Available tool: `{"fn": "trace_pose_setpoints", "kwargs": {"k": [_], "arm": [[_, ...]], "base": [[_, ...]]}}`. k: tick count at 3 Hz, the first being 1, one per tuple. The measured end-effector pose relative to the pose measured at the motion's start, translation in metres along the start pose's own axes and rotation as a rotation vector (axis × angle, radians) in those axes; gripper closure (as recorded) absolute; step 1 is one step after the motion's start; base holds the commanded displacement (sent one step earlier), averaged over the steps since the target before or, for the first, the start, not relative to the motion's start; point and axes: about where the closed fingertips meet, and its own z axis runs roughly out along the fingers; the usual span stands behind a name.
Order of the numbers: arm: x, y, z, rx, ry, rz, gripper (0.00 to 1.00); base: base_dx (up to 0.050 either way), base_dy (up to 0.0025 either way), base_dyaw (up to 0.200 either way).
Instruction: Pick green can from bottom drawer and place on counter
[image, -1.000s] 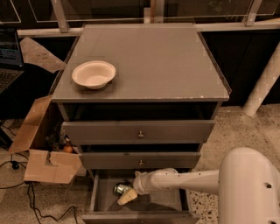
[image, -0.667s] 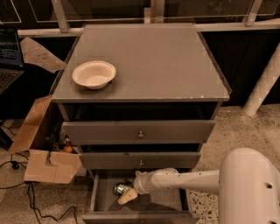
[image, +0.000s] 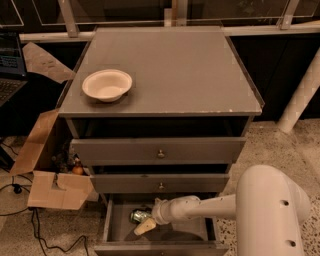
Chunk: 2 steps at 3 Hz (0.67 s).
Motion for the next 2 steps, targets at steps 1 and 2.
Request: {"fn": "trace_pose_setpoints", "kwargs": {"k": [1,2], "arm": [[-0.005,-0.012,0.014,0.008,-0.002,-0.010,0.00],[-0.006,-0.024,0.021,0.017,-0.003,-0.011,0.00]], "base": [[0.000,0.00000,0.000],[0.000,0.00000,0.000]]}}
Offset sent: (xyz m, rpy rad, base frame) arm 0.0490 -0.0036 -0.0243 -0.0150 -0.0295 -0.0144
